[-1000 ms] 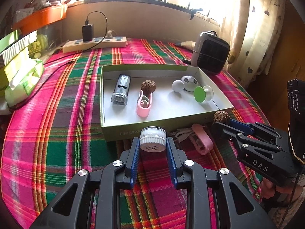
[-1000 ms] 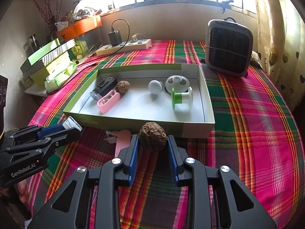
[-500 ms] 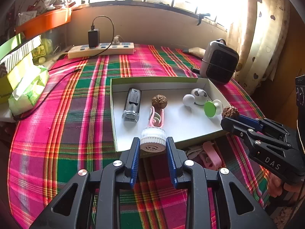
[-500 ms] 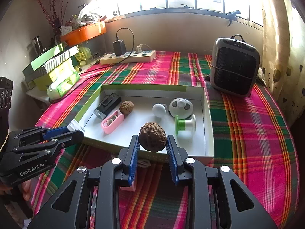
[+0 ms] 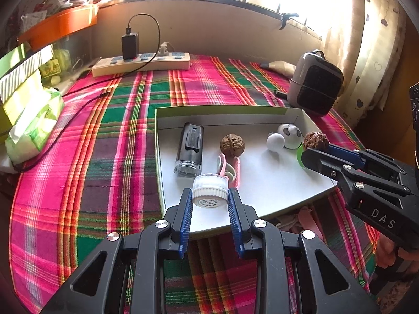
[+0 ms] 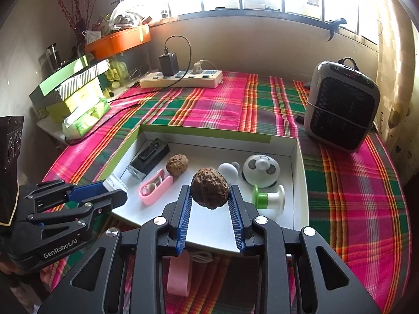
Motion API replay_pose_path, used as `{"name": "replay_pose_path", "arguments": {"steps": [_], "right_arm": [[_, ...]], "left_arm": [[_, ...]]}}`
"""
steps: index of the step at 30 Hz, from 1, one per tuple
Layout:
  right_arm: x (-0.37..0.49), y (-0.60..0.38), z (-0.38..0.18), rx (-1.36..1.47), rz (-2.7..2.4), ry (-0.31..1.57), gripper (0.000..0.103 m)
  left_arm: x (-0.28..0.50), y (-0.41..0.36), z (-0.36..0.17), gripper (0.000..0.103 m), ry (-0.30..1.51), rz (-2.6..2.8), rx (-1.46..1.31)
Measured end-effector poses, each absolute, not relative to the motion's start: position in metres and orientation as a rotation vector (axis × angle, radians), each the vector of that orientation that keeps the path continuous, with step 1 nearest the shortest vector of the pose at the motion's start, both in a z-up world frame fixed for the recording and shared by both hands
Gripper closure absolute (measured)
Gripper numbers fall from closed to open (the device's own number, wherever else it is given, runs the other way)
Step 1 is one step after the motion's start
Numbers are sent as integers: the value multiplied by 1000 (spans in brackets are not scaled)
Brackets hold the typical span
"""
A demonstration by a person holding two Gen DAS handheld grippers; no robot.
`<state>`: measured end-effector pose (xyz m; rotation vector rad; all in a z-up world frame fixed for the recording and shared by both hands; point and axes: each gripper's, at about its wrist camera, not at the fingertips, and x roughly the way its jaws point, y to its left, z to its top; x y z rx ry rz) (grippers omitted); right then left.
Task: Organize objects
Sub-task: 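Lift and carry the walnut and white container over the box with both grippers, then lower the walnut and white container into the box with both grippers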
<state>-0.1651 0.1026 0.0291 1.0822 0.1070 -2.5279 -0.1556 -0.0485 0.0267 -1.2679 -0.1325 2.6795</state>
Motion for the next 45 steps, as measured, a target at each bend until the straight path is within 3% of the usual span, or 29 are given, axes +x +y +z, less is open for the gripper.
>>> {"name": "replay_pose_path", "arguments": {"steps": [45], "right_arm": [[-246,60,-3,1209,-2413,222,72]], "left_arm": [[-177,-44,19,78,-86,2672,-1291]]}}
